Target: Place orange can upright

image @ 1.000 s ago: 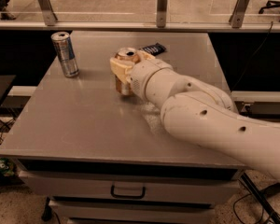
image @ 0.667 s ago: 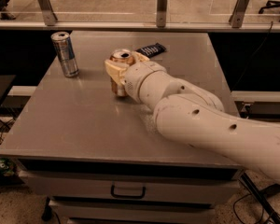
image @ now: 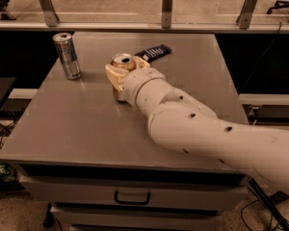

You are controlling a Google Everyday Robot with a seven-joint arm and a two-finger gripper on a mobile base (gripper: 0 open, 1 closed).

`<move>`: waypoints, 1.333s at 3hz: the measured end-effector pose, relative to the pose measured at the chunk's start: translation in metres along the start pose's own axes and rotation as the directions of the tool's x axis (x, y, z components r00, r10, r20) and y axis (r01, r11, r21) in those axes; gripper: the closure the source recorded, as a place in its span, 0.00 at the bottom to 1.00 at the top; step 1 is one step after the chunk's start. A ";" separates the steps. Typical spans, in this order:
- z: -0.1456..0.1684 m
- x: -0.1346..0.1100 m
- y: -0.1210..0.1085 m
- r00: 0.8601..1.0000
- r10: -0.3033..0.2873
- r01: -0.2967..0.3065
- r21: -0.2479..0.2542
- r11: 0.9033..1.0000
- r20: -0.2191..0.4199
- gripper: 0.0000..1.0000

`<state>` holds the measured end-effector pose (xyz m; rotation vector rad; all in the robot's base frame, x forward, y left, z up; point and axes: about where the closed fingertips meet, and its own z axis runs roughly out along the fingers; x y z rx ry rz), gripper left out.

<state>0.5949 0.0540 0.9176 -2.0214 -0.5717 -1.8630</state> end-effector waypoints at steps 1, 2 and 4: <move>0.002 -0.005 -0.005 1.000 -0.008 0.008 -0.018 1.000 0.009 0.30; 0.001 -0.003 -0.006 1.000 -0.008 0.008 -0.015 1.000 0.006 0.06; 0.001 -0.002 -0.007 1.000 -0.008 0.008 -0.014 1.000 0.005 0.00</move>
Offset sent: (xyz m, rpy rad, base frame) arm -0.0016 0.0043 -0.0039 -0.0100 0.0009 -0.0124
